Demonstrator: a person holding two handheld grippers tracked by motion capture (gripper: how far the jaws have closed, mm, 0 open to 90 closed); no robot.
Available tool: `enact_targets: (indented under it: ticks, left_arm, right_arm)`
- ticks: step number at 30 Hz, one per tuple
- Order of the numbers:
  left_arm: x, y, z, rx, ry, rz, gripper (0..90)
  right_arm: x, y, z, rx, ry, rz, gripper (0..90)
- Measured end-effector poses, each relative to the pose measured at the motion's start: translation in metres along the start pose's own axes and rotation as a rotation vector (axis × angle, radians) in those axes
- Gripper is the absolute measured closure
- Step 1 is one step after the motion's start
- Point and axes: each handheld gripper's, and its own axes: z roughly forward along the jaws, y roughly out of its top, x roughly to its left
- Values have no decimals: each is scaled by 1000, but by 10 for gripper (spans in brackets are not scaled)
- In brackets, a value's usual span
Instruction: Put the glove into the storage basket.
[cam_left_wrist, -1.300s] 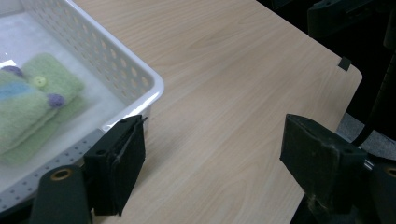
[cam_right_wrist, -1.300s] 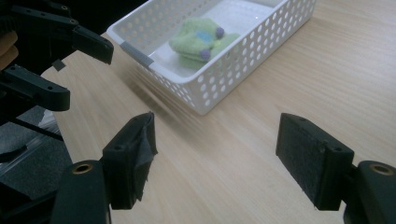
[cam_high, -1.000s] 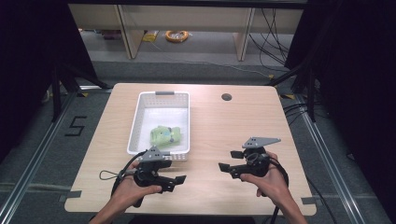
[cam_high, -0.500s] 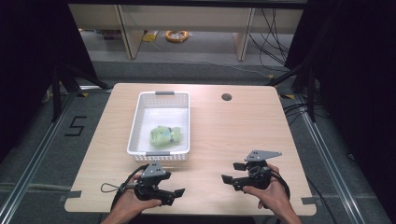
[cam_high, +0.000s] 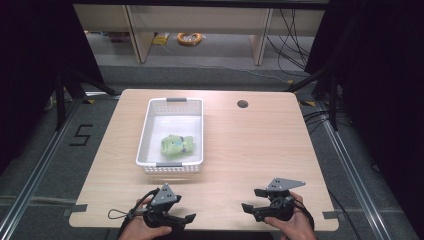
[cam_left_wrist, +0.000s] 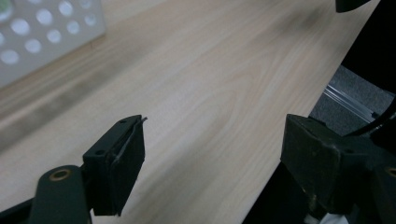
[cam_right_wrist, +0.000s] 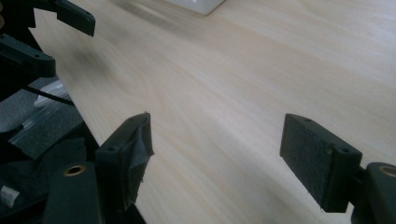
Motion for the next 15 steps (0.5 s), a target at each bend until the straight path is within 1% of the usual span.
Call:
enact_targets:
  ticks: [1,2,3,4,5,6,7,8,9,10,11,12,13,15]
  left_arm:
    - [-2,-2,1,12,-2,-20,210]
    - [0,-3,1,40,11,20,210]
    - [-1,-4,1,37,11,10,210]
    - [-1,-3,1,32,12,27,210]
    - [-2,-4,1,19,5,17,210]
    - [-2,-4,1,22,6,6,210]
    - [-1,-4,1,14,10,15,210]
    - [-2,-4,2,0,9,-1,209]
    - [1,-4,0,23,20,31,209]
    - [0,-4,1,4,17,-10,209]
    - [0,-4,1,4,17,-10,209]
    - [2,-4,-1,14,16,23,209]
    - [3,-4,0,4,21,2,209]
    - [3,-4,0,-3,22,0,209]
  right_arm:
    - [0,-3,0,4,5,-12,255]
    - [3,-5,-1,8,-14,-12,255]
    - [2,-7,-1,3,-3,-25,255]
    - [6,-9,-2,21,-12,2,255]
    - [6,-11,-2,16,-19,-19,254]
    - [6,-13,-2,20,-22,-22,254]
    - [6,-15,-2,23,-23,-26,254]
    - [8,-17,-2,31,-21,-14,252]
    - [7,-18,-2,35,-28,-32,249]
    - [7,-19,-1,36,-28,-35,245]
    - [7,-19,-1,36,-28,-35,245]
    - [8,-21,-1,47,-17,-27,242]
    - [7,-21,-1,44,-32,-37,242]
    - [7,-21,-1,45,-34,-38,241]
